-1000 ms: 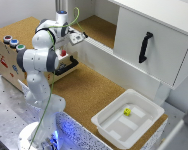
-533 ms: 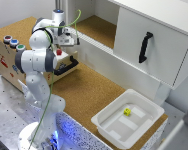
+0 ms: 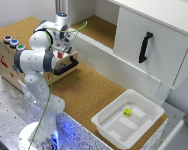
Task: Take the pink block and rotate it right
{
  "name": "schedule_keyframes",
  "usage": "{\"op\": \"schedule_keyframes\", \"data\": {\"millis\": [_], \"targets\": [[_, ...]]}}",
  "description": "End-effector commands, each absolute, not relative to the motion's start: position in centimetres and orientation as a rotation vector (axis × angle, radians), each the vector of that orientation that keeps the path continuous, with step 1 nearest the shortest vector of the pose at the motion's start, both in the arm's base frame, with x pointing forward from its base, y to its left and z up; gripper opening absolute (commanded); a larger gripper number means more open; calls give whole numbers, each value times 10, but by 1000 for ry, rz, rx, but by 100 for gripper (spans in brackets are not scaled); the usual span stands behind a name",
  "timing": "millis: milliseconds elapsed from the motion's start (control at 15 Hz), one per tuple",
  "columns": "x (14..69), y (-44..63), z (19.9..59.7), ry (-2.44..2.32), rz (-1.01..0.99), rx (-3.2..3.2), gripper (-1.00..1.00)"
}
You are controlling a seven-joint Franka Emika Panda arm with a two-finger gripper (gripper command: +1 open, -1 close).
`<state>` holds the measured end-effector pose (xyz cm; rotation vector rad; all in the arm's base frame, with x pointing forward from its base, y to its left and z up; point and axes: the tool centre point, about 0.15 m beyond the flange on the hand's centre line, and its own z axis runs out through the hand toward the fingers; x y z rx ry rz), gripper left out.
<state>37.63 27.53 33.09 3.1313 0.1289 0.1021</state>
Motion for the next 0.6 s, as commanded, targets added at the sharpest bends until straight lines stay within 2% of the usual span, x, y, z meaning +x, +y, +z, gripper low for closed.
{"op": "schedule_keyframes", "data": {"millis": [0,200,533], "targets": [[368,272,328,-324,180,3121,100],[360,257,364,-423,273,3107,100],[331,266,389,-314,255,3218,100]]}}
